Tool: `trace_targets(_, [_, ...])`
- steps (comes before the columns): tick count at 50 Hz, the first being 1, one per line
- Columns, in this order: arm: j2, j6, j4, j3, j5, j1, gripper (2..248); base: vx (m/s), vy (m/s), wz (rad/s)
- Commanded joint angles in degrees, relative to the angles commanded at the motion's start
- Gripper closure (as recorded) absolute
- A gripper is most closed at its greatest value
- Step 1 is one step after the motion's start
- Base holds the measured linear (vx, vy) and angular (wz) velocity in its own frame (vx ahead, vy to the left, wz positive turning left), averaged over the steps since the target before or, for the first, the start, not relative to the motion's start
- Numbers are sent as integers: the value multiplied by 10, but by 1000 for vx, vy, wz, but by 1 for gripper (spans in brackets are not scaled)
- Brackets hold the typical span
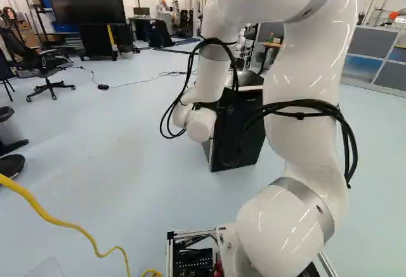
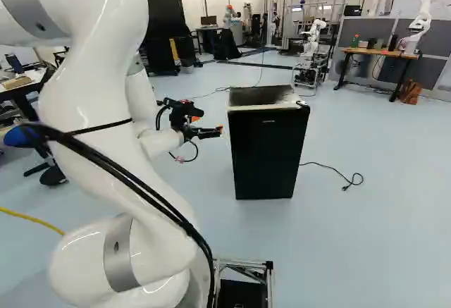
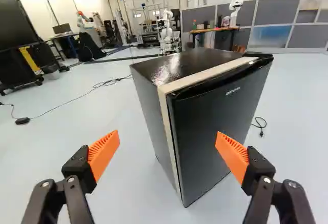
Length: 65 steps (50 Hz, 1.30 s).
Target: Grab a drink from the fridge
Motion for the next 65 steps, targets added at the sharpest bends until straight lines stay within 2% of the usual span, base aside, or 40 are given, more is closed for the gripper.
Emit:
trace_targets(14, [-59,0,46,-52,19,0,3,0,0,0])
trace_targets(26, [-98,0,55,-89,20,-7,3,0,0,0])
trace_targets(65, [-138,0,55,-149,20,-39,3,0,0,0])
